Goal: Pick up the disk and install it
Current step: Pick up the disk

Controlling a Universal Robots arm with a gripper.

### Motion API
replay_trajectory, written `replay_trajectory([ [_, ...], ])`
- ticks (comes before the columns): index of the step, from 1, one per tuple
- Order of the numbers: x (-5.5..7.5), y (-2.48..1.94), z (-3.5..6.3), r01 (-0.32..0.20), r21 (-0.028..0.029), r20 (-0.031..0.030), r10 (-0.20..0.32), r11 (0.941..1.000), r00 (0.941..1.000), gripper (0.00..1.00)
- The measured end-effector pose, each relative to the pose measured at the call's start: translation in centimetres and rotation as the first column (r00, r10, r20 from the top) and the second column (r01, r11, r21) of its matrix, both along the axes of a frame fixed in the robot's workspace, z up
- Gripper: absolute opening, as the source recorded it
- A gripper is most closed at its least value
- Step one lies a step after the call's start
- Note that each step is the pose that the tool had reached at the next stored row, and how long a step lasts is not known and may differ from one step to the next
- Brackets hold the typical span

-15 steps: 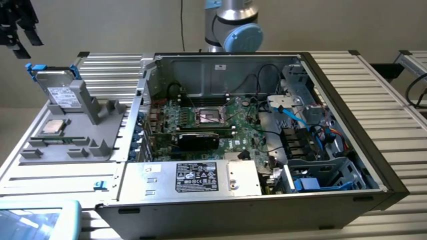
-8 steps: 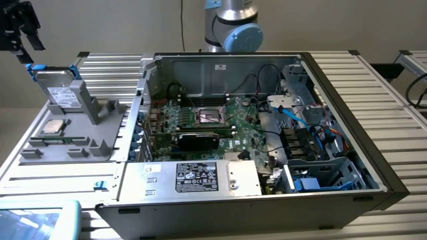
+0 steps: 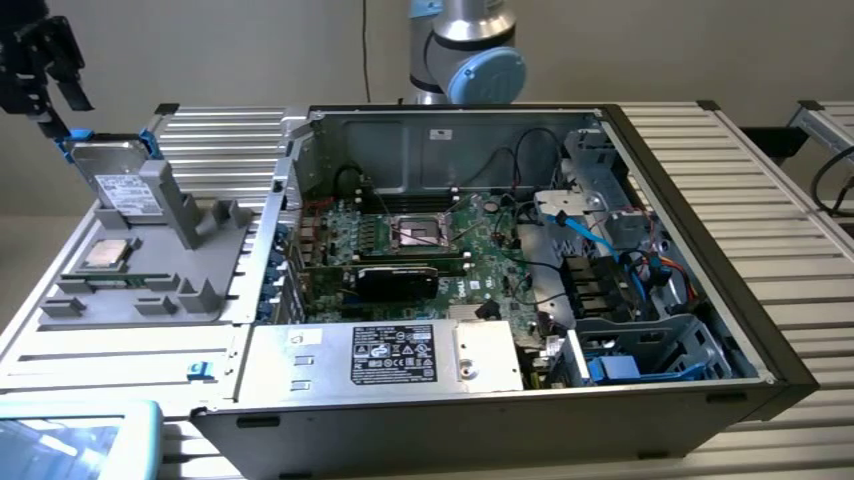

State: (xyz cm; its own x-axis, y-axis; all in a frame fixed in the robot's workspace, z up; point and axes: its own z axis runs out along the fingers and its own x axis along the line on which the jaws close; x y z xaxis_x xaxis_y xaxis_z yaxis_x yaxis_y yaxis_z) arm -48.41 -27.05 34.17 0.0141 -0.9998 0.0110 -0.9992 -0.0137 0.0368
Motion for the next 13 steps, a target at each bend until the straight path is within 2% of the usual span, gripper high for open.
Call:
replay_trajectory([
  [13, 0.2, -0.06, -2.34, 0.0, -0.0011, -0.0002, 0.0, 1.0, 1.0, 0.66],
])
